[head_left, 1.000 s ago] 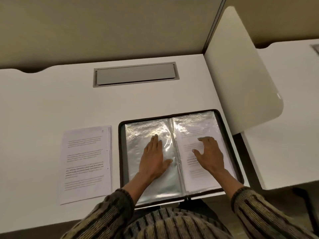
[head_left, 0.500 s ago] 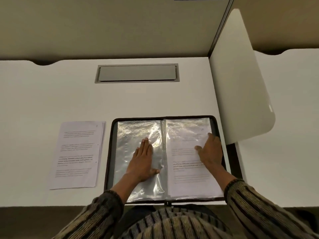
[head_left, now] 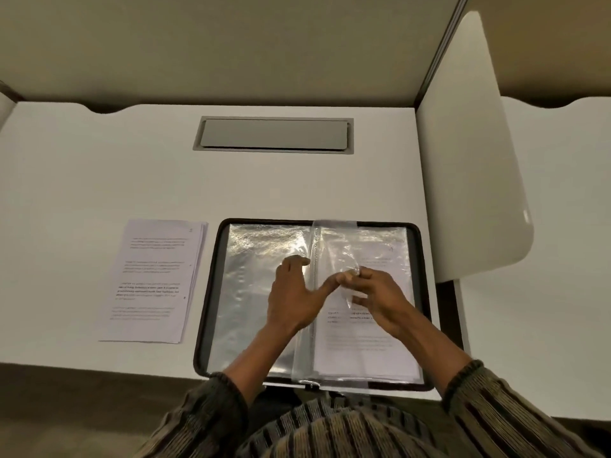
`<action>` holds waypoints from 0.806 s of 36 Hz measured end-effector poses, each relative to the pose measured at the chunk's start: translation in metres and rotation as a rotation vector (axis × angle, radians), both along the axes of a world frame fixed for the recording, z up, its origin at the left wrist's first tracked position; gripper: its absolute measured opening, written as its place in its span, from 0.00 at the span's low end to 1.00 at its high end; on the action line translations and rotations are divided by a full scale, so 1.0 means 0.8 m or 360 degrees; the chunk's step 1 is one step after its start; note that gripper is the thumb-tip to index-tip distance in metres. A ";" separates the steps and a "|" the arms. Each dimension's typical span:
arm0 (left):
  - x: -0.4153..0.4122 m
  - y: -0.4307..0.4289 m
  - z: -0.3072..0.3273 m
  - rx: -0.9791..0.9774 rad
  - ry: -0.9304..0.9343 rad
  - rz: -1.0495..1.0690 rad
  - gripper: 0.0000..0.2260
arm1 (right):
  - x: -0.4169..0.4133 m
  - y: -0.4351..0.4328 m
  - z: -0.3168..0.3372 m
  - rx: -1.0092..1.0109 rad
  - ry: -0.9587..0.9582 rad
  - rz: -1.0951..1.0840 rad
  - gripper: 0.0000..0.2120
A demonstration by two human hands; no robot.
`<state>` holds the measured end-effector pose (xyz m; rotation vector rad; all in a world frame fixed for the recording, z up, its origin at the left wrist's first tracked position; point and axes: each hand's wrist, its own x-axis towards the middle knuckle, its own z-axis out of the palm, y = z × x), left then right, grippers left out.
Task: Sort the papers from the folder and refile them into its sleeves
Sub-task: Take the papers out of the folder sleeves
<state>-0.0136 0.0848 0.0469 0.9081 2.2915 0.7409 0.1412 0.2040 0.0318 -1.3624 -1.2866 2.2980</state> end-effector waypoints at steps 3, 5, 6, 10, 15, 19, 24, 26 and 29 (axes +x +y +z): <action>0.014 0.011 0.026 -0.0038 -0.0109 0.0008 0.52 | -0.015 -0.012 0.013 -0.0122 0.0285 0.0098 0.14; 0.014 0.015 0.037 -0.0111 -0.0180 -0.0004 0.58 | -0.024 -0.021 0.023 -0.0195 0.0454 0.0186 0.16; 0.011 0.015 0.042 -0.0148 -0.0220 0.0003 0.59 | -0.029 -0.024 0.026 -0.0256 0.0502 0.0187 0.18; -0.018 0.013 0.051 -0.0200 -0.0233 0.0021 0.37 | -0.037 -0.026 0.024 -0.0085 0.0375 0.0242 0.18; -0.078 -0.013 0.012 -0.0186 -0.0054 0.0172 0.07 | -0.018 -0.015 0.003 0.0443 -0.0076 0.0290 0.08; -0.119 -0.033 -0.004 -0.0236 -0.0036 0.0336 0.07 | 0.024 -0.003 -0.049 0.1264 -0.0745 0.0265 0.09; -0.167 -0.065 -0.041 -0.0439 0.0102 0.0497 0.07 | 0.085 0.003 -0.083 0.1596 -0.1340 0.0260 0.24; -0.171 -0.072 -0.043 -0.0519 0.0156 0.0487 0.09 | 0.100 0.000 -0.086 0.1553 -0.1492 0.0341 0.30; -0.177 -0.078 -0.050 -0.0571 0.0175 0.0490 0.11 | 0.106 -0.003 -0.083 0.1429 -0.1512 0.0318 0.33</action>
